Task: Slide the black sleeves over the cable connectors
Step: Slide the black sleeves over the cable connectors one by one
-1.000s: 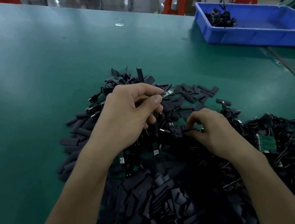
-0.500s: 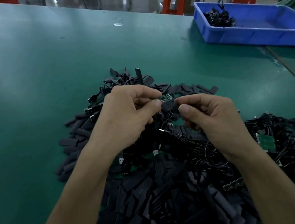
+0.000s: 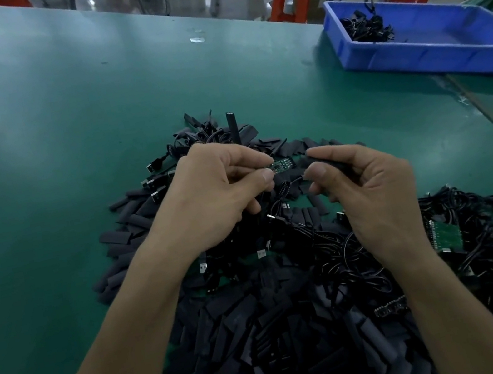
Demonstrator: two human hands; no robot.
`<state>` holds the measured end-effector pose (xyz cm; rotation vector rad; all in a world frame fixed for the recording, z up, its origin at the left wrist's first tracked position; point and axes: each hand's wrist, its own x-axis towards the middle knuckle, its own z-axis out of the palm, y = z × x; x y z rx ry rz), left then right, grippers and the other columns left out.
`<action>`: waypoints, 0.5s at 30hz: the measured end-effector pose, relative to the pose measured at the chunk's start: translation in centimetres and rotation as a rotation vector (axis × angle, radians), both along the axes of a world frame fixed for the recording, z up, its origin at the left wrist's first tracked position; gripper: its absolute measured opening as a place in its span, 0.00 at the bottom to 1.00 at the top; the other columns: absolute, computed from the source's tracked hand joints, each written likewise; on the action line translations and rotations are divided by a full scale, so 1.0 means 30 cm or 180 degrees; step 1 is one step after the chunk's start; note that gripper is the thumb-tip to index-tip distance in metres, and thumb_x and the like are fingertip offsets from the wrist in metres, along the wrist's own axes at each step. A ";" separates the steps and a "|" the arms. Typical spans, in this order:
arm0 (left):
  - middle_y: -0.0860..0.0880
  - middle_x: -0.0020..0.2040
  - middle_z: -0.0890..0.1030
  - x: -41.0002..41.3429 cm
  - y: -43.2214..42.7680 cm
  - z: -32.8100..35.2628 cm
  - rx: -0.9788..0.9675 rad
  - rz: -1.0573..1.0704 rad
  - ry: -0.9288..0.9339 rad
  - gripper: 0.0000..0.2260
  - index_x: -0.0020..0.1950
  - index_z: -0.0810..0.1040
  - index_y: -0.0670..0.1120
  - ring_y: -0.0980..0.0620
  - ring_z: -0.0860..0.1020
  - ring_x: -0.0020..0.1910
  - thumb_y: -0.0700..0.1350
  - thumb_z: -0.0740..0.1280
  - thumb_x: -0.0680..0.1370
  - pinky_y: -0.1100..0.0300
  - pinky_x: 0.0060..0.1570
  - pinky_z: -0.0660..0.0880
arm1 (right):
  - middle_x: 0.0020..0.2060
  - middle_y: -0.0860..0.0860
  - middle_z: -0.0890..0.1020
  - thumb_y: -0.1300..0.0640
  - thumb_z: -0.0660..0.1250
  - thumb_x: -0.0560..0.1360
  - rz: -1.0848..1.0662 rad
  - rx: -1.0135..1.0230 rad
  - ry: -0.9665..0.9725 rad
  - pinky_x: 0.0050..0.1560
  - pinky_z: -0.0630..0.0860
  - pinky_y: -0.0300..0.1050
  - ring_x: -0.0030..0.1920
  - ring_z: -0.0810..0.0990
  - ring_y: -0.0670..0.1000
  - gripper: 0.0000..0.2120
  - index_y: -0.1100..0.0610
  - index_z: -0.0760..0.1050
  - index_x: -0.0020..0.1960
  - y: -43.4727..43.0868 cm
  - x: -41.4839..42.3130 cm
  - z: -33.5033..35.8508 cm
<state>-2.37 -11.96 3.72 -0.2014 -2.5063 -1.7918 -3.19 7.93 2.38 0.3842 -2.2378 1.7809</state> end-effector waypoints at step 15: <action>0.55 0.38 0.86 0.002 0.006 0.000 0.0058 -0.0033 -0.0024 0.03 0.50 0.83 0.51 0.55 0.82 0.28 0.43 0.71 0.79 0.68 0.27 0.73 | 0.38 0.43 0.86 0.55 0.75 0.73 -0.0174 0.0127 0.0071 0.40 0.78 0.32 0.37 0.85 0.44 0.07 0.48 0.82 0.50 -0.012 0.009 0.004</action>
